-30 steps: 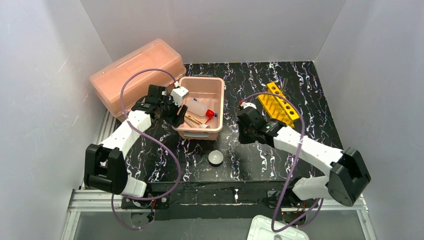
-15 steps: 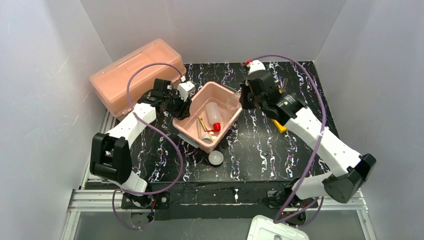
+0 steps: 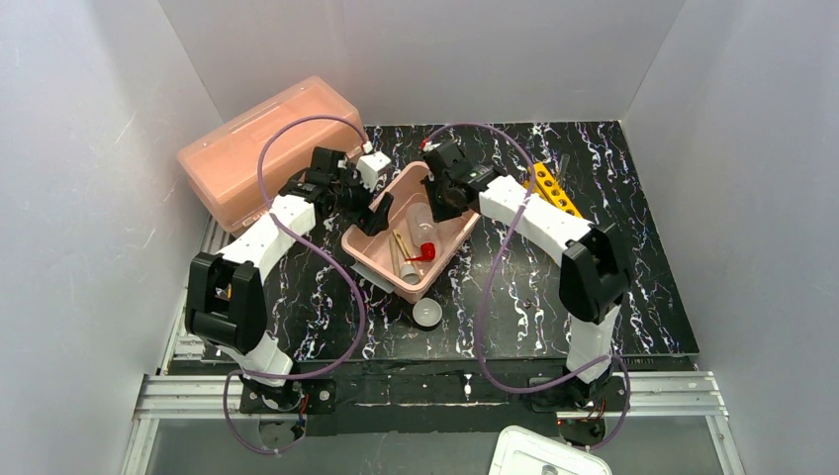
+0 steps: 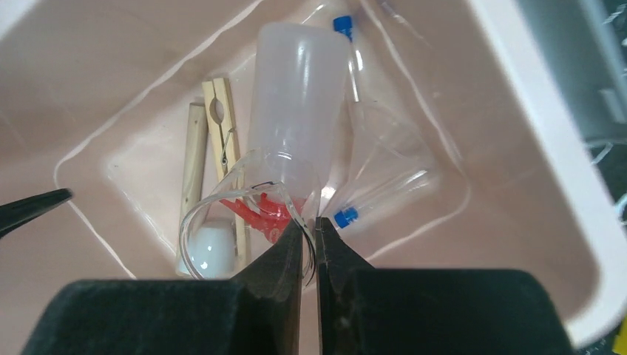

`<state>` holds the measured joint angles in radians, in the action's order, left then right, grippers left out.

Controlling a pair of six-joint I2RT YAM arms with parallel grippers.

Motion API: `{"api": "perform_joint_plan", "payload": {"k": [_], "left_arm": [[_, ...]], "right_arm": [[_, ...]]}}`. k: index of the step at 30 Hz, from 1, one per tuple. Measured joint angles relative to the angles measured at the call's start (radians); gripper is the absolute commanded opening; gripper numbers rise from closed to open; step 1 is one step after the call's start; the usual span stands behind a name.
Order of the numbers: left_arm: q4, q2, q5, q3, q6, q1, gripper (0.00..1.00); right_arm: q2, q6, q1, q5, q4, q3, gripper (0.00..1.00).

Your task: Organize the chemistry lab equipment

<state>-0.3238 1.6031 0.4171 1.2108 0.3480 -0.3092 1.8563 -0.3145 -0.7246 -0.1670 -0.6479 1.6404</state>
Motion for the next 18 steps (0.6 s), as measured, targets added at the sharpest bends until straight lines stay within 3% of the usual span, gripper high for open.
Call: {"api": "perform_joint_plan", "payload": {"k": [7, 14, 18], "left_arm": [[-0.058, -0.045, 0.007, 0.111, 0.000, 0.007, 0.95], [-0.102, -0.129, 0.005, 0.107, 0.025, 0.014, 0.97], [-0.125, -0.162, -0.023, 0.078, 0.059, 0.015, 0.98]], "right_arm": [[0.081, -0.004, 0.001, 0.078, 0.013, 0.078, 0.01], [0.132, -0.026, 0.000, 0.127, 0.048, 0.145, 0.01], [0.192, -0.040, 0.000, 0.155, 0.052, 0.146, 0.08]]}}
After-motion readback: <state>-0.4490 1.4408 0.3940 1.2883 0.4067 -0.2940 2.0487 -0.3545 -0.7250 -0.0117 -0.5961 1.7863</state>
